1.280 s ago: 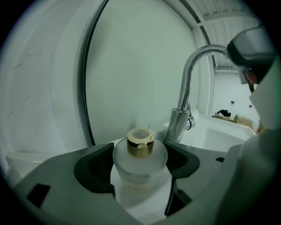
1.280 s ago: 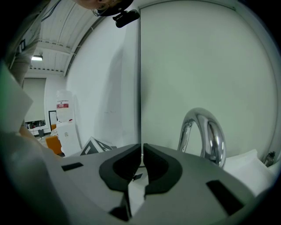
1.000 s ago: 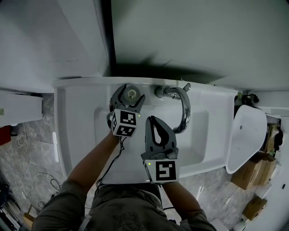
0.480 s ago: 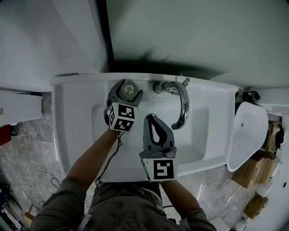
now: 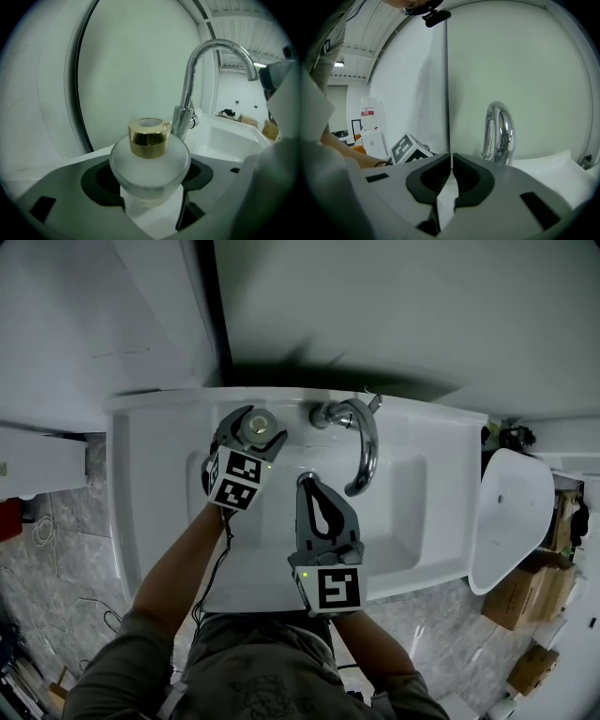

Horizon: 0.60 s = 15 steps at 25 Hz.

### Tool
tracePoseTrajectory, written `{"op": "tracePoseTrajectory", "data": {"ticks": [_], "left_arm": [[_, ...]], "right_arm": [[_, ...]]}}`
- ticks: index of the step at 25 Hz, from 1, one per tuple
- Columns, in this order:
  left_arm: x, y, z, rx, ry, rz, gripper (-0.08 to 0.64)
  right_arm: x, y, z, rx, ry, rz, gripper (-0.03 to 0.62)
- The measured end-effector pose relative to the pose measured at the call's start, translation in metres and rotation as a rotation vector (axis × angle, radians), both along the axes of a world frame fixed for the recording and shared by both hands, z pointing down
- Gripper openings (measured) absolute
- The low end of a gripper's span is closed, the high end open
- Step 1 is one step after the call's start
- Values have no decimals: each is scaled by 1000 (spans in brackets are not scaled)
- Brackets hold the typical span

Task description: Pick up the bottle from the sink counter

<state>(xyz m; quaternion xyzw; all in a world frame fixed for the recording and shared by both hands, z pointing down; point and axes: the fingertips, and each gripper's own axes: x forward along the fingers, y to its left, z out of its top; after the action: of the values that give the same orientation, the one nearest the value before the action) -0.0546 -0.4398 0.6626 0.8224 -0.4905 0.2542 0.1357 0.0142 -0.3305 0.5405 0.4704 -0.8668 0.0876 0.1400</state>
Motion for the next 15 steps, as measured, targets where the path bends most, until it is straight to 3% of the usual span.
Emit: {"op": "tracePoseTrajectory", "data": {"ticks": [9, 15], "left_arm": [[-1, 28, -55, 11, -12, 27, 325], [-1, 48, -102, 55, -14, 12, 325]], "right_arm": [[11, 10, -29, 16, 10, -19, 34], [16, 12, -77, 93, 6, -40, 34]]}}
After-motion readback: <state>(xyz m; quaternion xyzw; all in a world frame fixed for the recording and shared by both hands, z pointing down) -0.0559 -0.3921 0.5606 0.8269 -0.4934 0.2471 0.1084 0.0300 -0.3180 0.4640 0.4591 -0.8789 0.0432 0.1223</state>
